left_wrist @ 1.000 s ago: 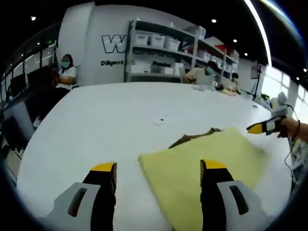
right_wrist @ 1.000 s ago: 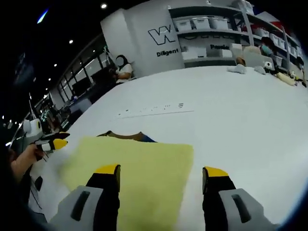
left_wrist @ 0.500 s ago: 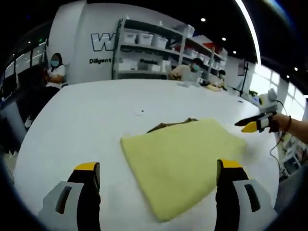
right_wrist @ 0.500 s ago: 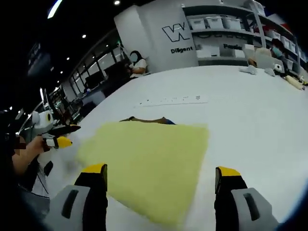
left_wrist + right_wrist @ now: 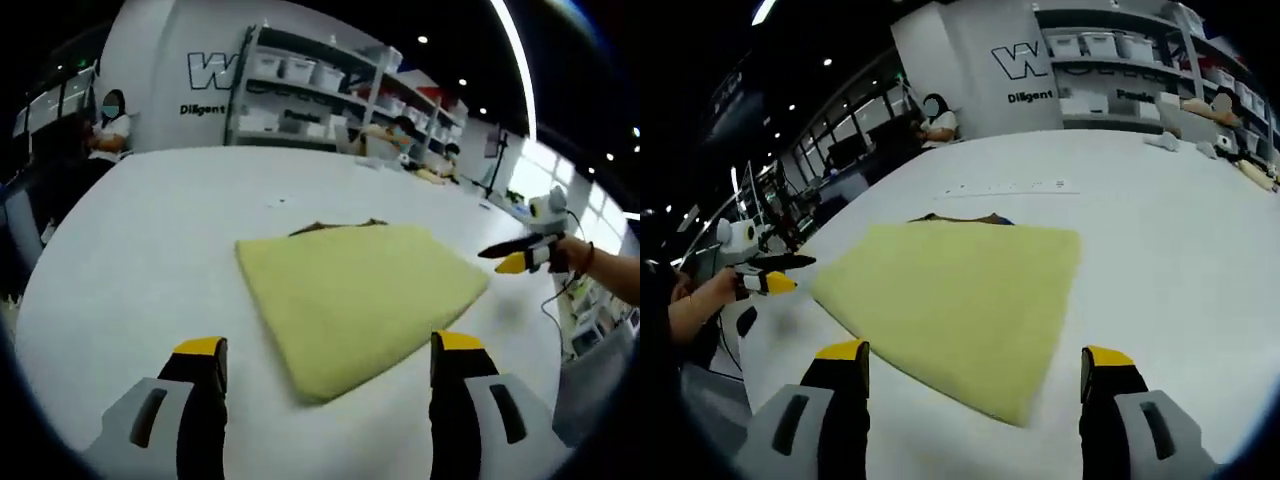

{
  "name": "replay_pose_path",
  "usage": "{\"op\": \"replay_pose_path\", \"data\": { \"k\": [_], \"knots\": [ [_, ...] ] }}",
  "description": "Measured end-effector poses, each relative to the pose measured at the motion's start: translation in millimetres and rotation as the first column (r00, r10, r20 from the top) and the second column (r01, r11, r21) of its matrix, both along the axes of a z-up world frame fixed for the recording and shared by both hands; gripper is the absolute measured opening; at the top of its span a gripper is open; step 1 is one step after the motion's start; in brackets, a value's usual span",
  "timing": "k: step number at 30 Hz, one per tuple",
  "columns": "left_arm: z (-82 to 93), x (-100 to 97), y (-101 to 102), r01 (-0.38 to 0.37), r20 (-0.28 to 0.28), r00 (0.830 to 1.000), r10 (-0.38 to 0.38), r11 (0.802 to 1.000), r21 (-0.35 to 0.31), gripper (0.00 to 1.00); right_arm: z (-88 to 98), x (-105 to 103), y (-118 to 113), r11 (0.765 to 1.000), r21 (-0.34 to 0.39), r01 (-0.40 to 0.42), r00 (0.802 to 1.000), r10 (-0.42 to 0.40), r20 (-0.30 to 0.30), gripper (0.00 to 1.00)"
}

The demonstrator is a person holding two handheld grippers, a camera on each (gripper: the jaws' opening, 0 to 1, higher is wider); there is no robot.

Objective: Fold the garment on the visible template until the final outline fits inside the template.

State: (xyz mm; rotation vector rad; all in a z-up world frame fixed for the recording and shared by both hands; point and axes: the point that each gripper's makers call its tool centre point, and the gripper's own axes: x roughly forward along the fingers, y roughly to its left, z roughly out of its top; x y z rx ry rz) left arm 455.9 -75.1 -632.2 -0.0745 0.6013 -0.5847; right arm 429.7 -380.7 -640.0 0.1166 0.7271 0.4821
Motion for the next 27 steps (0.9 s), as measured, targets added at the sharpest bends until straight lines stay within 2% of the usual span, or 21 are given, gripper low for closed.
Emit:
{"op": "replay_pose_path", "data": {
  "k": [3, 8, 11, 12, 14, 18, 22, 24, 27],
  "knots": [
    [-2.4, -5.1, 0, 0.013, -0.009, 1.000, -0.013, 1.000, -0.010, 0.68, -3.2, -5, 0, 1.000, -0.007, -0.006, 1.000, 0.006, -0.001, 0.79],
    [-12.8, -7.7, 2, 0.002, -0.038, 0.999, -0.003, 1.000, -0.022, 0.57, -11.7, -11, -3, 1.000, -0.019, -0.001, 1.000, 0.001, -0.010, 0.70],
    [-18.1, -9.3, 3, -0.019, -0.071, 0.997, 0.015, 0.999, -0.049, 0.49, -17.5, -12, -7, 1.000, -0.029, 0.008, 1.000, -0.009, -0.015, 0.57],
    [-19.5, -9.2, 3, -0.020, -0.073, 0.997, 0.017, 0.999, -0.047, 0.46, -18.3, -13, -8, 0.999, -0.031, 0.008, 1.000, -0.008, -0.014, 0.50],
    [-23.7, -9.6, 5, -0.018, -0.079, 0.997, 0.016, 0.999, -0.032, 0.41, -21.6, -14, -12, 0.999, -0.050, 0.009, 1.000, -0.009, -0.010, 0.42],
    [-25.3, -9.9, 8, -0.032, -0.079, 0.996, 0.030, 0.999, -0.030, 0.23, -27.2, -13, -19, 0.997, -0.076, 0.014, 1.000, -0.015, -0.017, 0.33],
    [-27.3, -10.8, 8, -0.035, -0.082, 0.996, 0.033, 0.999, -0.028, 0.11, -30.5, -12, -23, 0.996, -0.090, 0.019, 1.000, -0.021, -0.019, 0.23],
    [-29.3, -11.9, 9, -0.037, -0.089, 0.995, 0.035, 0.999, -0.022, 0.06, -30.9, -12, -23, 0.996, -0.093, 0.015, 1.000, -0.017, -0.021, 0.14],
    [-29.1, -10.3, 10, -0.042, -0.077, 0.996, 0.041, 0.999, -0.017, 0.02, -31.6, -13, -24, 0.995, -0.103, 0.011, 1.000, -0.014, -0.025, 0.07]
  ]
}}
